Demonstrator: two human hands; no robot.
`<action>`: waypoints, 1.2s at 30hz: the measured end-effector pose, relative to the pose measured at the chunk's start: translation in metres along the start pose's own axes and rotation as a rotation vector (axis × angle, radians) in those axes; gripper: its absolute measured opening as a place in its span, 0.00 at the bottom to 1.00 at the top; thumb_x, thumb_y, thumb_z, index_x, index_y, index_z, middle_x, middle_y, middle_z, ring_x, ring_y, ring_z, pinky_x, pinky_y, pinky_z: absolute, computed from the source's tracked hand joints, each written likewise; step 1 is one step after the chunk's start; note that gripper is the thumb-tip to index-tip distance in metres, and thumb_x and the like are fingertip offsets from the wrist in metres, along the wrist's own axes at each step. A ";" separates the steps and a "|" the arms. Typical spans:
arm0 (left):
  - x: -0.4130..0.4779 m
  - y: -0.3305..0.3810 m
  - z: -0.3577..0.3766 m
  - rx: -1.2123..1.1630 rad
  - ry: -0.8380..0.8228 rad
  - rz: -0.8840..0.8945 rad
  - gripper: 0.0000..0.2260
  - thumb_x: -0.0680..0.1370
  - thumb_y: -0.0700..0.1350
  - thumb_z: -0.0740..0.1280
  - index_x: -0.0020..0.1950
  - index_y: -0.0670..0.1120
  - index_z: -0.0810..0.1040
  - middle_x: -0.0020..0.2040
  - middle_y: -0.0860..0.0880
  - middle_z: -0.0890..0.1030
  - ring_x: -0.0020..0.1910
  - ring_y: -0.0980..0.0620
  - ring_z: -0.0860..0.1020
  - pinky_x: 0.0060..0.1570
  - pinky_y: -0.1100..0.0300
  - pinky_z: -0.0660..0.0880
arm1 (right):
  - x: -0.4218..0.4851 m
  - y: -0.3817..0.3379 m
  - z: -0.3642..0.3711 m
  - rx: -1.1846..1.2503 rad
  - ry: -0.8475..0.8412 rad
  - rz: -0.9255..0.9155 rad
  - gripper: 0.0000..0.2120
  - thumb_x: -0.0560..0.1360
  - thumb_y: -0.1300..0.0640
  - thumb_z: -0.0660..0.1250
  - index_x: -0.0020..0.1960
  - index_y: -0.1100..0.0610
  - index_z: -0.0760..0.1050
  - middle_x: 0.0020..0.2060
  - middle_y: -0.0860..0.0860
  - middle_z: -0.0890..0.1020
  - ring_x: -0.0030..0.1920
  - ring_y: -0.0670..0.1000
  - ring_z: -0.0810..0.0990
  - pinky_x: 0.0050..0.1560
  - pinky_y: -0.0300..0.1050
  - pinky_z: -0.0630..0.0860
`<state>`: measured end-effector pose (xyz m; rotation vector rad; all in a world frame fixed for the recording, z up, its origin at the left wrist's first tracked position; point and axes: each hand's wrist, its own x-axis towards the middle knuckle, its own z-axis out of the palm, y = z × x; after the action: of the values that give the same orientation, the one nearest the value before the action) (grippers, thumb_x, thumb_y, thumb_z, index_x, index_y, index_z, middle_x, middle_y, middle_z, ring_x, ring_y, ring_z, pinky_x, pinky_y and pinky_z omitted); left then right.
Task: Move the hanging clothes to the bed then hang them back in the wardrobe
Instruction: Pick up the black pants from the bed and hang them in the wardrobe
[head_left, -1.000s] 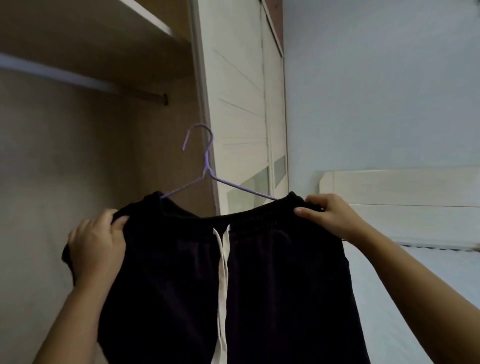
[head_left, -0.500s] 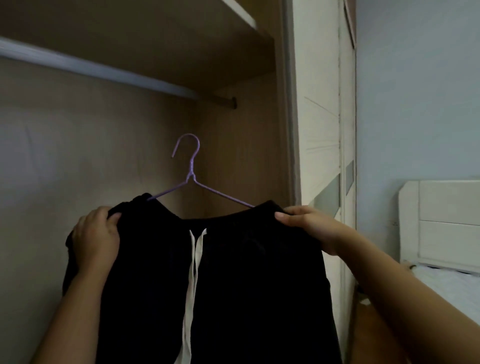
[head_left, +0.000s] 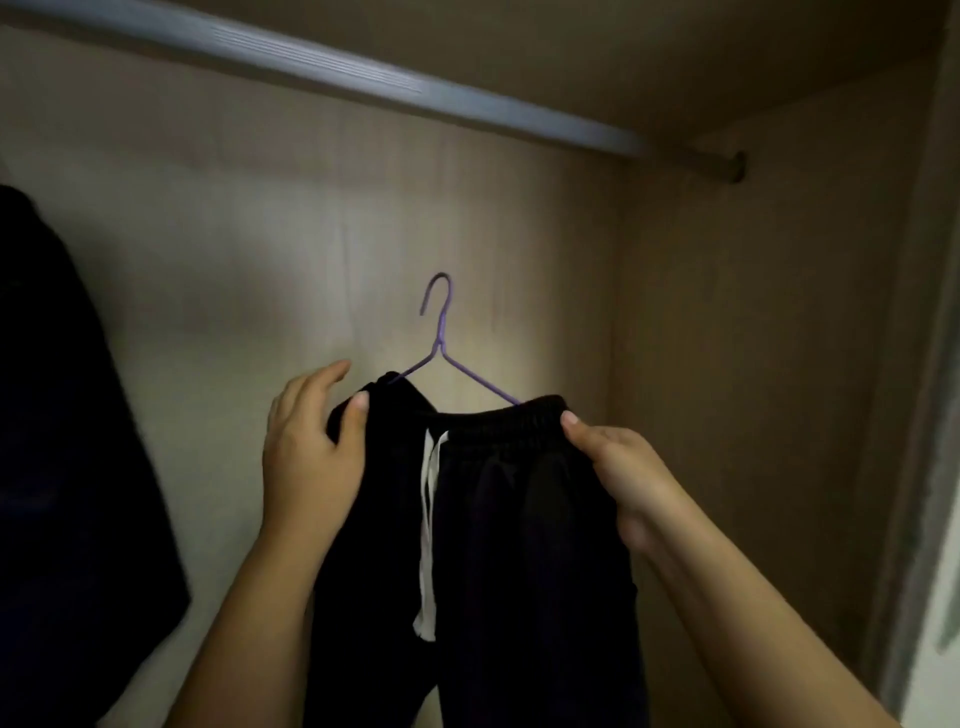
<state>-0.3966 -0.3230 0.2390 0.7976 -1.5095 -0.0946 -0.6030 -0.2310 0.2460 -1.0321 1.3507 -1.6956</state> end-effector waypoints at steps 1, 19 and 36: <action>-0.005 0.010 -0.013 0.031 0.017 0.021 0.16 0.76 0.45 0.62 0.62 0.42 0.73 0.60 0.43 0.75 0.61 0.46 0.71 0.59 0.62 0.63 | 0.004 -0.001 0.011 0.039 -0.019 0.013 0.16 0.76 0.52 0.63 0.42 0.65 0.77 0.36 0.58 0.83 0.35 0.54 0.82 0.39 0.43 0.79; 0.001 0.084 -0.179 0.926 0.403 0.129 0.20 0.75 0.42 0.62 0.67 0.41 0.68 0.68 0.37 0.67 0.70 0.37 0.61 0.67 0.40 0.58 | -0.029 -0.043 0.124 0.219 -0.359 -0.129 0.18 0.78 0.51 0.59 0.48 0.67 0.76 0.46 0.63 0.82 0.50 0.63 0.81 0.54 0.56 0.77; 0.027 0.068 -0.217 0.860 0.360 -0.091 0.24 0.75 0.41 0.63 0.71 0.43 0.63 0.68 0.38 0.66 0.67 0.39 0.64 0.65 0.44 0.62 | -0.064 -0.080 0.181 0.301 -0.355 -0.264 0.24 0.78 0.51 0.59 0.55 0.75 0.69 0.54 0.72 0.75 0.54 0.71 0.76 0.55 0.66 0.73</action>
<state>-0.2260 -0.1981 0.3264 1.4713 -1.1406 0.6406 -0.4164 -0.2311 0.3386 -1.2976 0.7337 -1.7333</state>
